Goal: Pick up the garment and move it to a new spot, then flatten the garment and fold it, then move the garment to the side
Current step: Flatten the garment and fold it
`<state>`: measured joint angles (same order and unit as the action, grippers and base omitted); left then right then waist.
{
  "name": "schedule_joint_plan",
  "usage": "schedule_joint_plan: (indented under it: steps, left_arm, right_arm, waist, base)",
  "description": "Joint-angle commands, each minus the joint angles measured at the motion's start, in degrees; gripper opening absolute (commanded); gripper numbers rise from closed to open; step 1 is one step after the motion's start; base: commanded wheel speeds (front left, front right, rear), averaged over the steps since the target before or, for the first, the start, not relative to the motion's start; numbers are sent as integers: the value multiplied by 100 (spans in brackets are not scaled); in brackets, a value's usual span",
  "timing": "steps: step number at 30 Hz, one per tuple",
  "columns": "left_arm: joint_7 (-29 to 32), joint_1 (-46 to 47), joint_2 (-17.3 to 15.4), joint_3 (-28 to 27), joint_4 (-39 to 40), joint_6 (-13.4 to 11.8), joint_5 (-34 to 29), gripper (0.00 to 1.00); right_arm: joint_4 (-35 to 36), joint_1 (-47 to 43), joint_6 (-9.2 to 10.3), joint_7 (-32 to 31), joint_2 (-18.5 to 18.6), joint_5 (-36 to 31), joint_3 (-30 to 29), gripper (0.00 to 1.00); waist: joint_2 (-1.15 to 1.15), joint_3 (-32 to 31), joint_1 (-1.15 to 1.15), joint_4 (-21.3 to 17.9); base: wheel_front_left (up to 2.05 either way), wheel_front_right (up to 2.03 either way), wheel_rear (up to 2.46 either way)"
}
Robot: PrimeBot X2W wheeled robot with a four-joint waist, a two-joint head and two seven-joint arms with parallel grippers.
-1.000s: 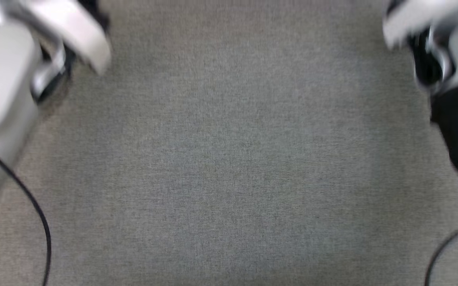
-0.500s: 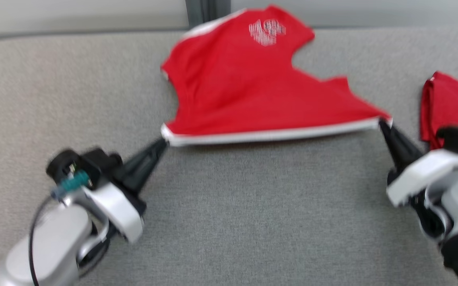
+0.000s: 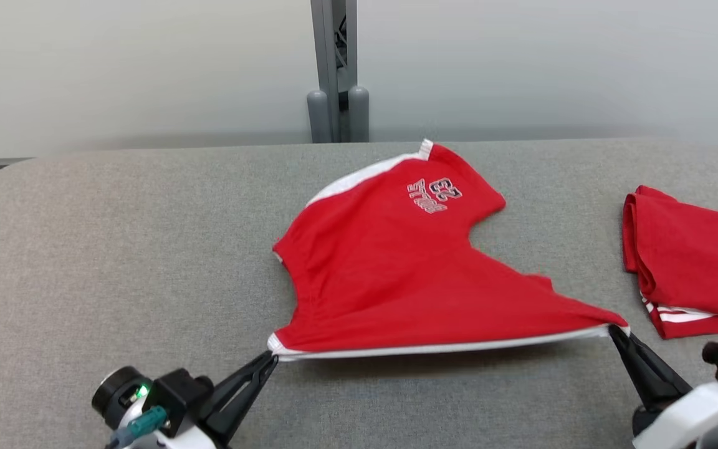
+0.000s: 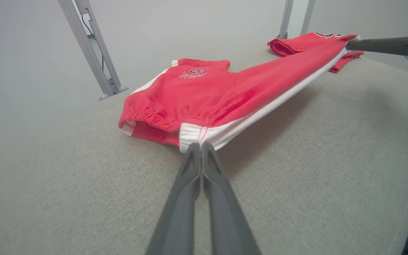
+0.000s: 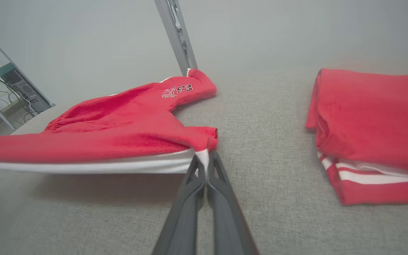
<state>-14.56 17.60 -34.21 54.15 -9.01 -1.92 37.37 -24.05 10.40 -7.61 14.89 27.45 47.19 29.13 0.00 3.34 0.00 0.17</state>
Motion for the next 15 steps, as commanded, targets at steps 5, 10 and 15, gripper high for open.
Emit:
schedule_joint_plan:
  steps: [5,10,15]
  left_arm:
    - [206,-390,-449,-41,675,-344,65,0]
    - [620,-386,-637,50,1359,-271,196,0]
    - [1000,-91,-317,48,1414,-16,612,0]
  right_arm:
    - [755,-776,27,-318,320,-232,-559,0]
    - [1625,-1388,27,-1052,199,-495,-1300,0]
    - [1900,-1158,18,-2100,-241,-992,-1909,0]
  waist:
    - [0,-88,0,33]
    - [0,-28,0,96]
    - [0,165,0,133]
  base:
    - [0,0,0]
    - [0,0,0]
    - [0,0,0]
